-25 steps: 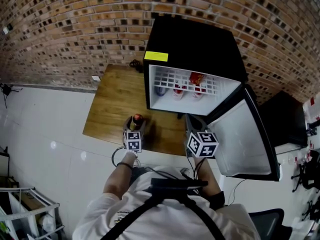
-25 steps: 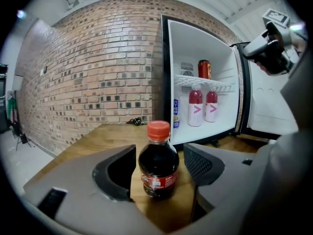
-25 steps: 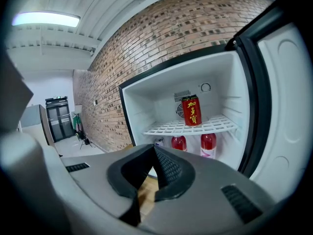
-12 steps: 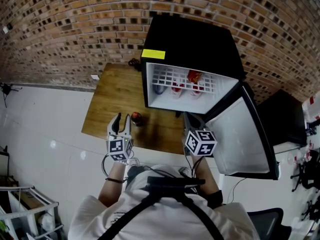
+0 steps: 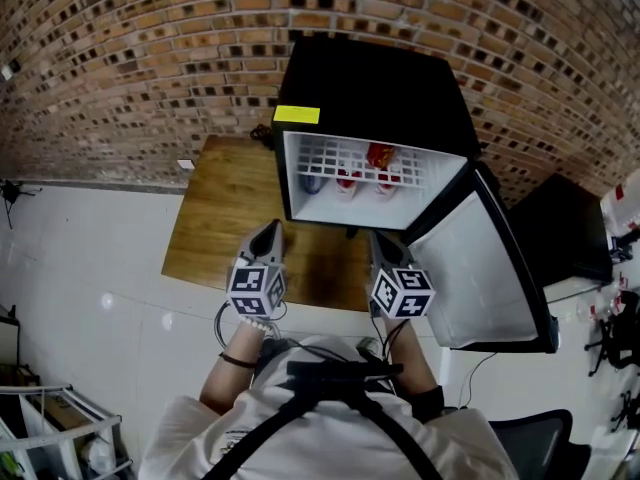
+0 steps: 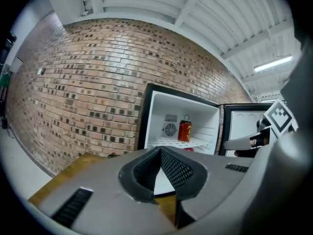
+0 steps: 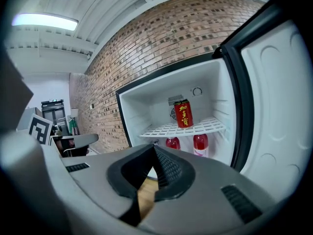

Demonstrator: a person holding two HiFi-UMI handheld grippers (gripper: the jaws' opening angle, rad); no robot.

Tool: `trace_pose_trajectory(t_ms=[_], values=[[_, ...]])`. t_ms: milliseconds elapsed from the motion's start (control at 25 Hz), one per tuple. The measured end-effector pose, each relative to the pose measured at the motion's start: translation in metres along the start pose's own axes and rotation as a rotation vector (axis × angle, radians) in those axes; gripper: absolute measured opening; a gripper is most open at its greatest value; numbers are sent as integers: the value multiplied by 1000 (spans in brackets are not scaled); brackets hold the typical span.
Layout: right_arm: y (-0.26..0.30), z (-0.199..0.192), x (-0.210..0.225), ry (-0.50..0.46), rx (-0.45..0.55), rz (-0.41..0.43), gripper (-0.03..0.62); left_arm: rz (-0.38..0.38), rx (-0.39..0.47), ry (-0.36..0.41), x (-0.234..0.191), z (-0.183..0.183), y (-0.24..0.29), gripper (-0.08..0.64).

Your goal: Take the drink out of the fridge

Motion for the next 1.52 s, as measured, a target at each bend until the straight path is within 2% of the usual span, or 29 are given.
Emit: trace_pose_trajectory(t_ms=[240,720,1520], values=[[-15,3,12,18,21,-46,14,-73,-21,19,31,11,10,2],[-29,4,18,13,31,-62,14,-109,-59,42,48,3,12,2],[-26,3,19,-14,14,-61,12,-68,-81,30,29,-4,12,2]])
Point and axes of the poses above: the fingertips, and each gripper's own axes: y forward along the fingers, x to its right, z out of its top, the point moved 3 cm from there along -y, backward along the fingers, and after that the axes turned 7 degrees about z, right-handed, at the moved point
